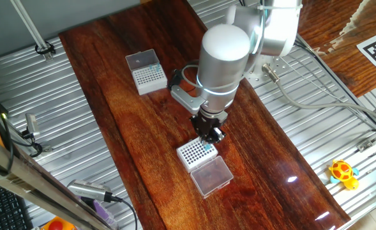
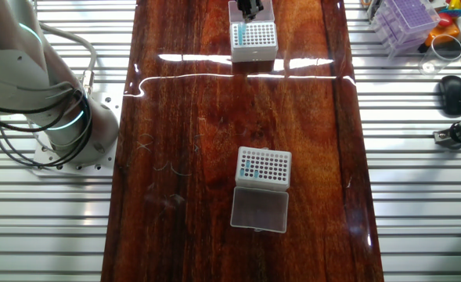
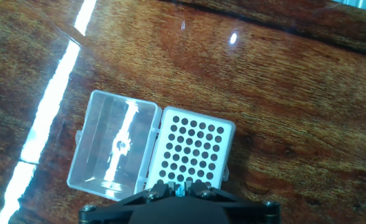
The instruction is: Transfer all medium pipette tips from one holder to another
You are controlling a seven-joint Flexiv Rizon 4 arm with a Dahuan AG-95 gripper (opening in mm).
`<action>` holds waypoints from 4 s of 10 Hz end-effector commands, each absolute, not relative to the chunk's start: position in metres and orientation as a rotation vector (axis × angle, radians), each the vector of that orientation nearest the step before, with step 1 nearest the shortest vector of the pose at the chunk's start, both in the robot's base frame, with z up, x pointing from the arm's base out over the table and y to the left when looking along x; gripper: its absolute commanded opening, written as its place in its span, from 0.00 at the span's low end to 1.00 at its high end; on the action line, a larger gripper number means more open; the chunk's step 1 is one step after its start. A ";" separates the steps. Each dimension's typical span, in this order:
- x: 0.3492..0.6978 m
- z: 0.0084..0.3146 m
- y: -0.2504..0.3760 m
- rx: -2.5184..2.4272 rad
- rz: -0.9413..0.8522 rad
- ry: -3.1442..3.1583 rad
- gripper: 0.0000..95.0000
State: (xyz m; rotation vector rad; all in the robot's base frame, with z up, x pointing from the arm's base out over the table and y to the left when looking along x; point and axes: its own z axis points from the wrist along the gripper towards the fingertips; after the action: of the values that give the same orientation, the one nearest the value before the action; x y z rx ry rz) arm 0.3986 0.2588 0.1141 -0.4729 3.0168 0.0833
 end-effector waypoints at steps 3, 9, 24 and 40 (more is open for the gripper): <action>0.400 0.113 0.259 -0.473 0.082 3.015 0.00; 0.400 0.112 0.259 -0.469 0.082 3.014 0.40; 0.387 0.122 0.110 -0.677 0.046 3.010 0.00; 0.392 0.121 0.049 -0.579 0.047 3.054 0.00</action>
State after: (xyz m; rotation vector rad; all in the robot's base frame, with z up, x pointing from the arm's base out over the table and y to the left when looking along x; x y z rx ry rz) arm 0.3913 0.0570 0.1200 -0.4999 3.0695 0.0357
